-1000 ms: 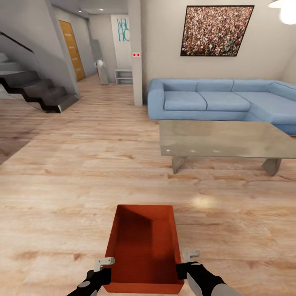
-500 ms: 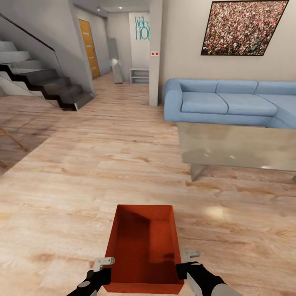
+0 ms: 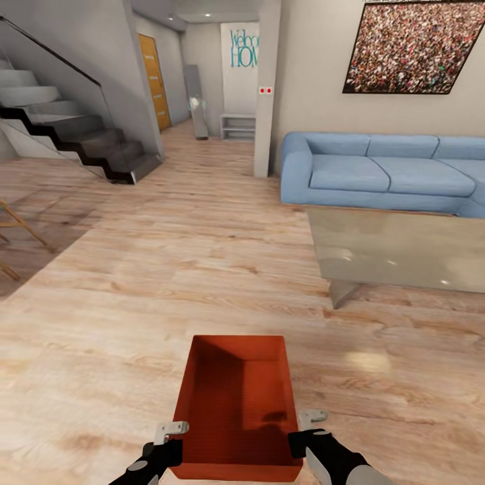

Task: Move the two storage containers from the living room to the garage. In the garage, place one container on the floor and stack the other container on top of it (either order is fine).

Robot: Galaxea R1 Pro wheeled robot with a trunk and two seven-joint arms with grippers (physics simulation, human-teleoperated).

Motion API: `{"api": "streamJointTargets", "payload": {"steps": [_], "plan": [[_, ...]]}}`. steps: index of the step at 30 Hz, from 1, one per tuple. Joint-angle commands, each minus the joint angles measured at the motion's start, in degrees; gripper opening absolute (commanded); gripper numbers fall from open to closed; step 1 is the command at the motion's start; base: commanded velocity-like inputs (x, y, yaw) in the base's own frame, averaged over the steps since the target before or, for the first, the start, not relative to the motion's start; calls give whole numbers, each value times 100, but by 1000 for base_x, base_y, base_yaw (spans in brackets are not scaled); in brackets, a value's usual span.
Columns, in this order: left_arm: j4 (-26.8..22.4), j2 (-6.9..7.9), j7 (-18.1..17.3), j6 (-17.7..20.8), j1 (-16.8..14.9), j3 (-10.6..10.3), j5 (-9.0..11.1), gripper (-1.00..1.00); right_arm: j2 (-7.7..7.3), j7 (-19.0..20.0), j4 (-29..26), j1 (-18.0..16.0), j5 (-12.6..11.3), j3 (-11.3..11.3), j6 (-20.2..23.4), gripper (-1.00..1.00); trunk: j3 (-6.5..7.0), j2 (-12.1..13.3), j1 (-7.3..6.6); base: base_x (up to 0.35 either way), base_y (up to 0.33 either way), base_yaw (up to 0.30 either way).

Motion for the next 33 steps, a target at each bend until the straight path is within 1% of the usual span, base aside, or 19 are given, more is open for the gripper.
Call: {"api": "streamJointTargets", "payload": {"steps": [1,8,14,22,33], "plan": [[1,2,40,-19,-4,-3,41,-100,-2,-48,-13,0,73,41,48,-100,4,-2,1,120,273,111],[1,2,32,-15,-4,-3,33,-100,-2,-48,-14,1,74,43,48,-100,60,-2,1,115,282,118],[1,2,32,-11,-4,-3,20,-100,-8,-48,-14,1,73,43,48,-100,110,-2,1,189,284,120],[1,-1,32,-10,-4,-10,11,-100,-9,-48,-14,1,73,43,48,-100,172,-2,1,260,245,103],[1,-4,32,-10,-4,-12,8,-100,-9,-48,-14,4,73,43,48,-100,255,-2,1,286,202,13]]}}
